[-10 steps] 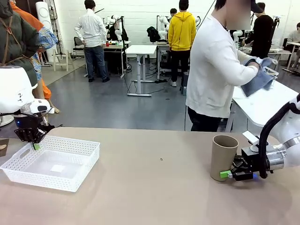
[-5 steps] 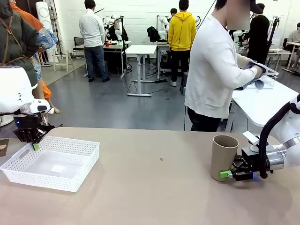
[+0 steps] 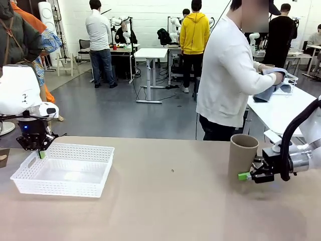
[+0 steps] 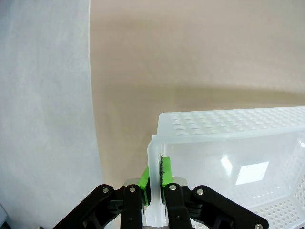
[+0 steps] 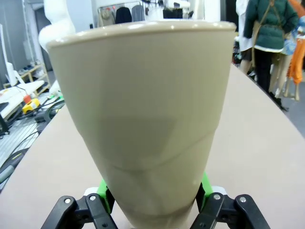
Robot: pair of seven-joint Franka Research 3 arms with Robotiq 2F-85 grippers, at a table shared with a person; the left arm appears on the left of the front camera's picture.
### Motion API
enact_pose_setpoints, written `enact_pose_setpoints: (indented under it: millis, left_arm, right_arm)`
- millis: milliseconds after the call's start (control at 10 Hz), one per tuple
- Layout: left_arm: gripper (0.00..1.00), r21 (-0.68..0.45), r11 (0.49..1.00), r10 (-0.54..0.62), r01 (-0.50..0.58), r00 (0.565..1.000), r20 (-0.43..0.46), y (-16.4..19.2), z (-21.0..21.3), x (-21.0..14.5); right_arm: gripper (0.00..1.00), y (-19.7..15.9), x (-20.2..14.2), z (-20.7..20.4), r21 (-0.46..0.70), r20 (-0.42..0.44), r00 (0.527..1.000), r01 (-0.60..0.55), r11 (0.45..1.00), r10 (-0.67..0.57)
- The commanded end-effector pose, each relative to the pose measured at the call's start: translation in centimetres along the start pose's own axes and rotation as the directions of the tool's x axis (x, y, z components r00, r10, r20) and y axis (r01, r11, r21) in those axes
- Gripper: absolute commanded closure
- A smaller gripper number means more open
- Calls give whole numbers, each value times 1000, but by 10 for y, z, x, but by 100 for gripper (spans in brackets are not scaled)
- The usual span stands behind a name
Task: Clean and organize the cups into the basket.
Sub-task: Pick up the Organizing basket and move it to the center of the table, then pick up the Reusable plastic cup from the right side of the table and place it inside the Organizing basket.
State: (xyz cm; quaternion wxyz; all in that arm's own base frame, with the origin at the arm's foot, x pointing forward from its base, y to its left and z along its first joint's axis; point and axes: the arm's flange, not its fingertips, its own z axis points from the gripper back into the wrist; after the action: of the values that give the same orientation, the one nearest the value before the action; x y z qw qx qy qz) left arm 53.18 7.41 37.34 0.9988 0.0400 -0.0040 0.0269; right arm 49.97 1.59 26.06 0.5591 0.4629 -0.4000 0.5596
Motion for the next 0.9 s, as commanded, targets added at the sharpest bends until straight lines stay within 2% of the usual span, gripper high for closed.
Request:
enact_pose_setpoints:
  millis: [0, 300, 600, 700, 800]
  left_arm:
    - [100, 19, 1000, 18, -17, 1000, -25, -22, 5, -8]
    - [100, -9, 1000, 20, -20, 999, -46, -56, 9, -7]
    - [100, -2, 1000, -27, 27, 1000, -11, -110, 16, -4]
    - [100, -2, 1000, -2, 2, 1000, -1, -133, 22, 0]
    - [100, 11, 999, 35, -35, 999, 6, -158, 27, 6]
  right_arm:
    - [100, 15, 40, 10, -51, 8, 1000, 27, 998, -27]
    - [100, 24, 113, 35, -130, 15, 1000, -11, 991, 14]
    - [100, 44, 176, 67, -243, 88, 992, -66, 968, 90]
    - [100, 26, 150, 54, -146, 22, 997, -64, 987, 68]
    - [100, 26, 150, 54, -146, 22, 997, -64, 987, 68]
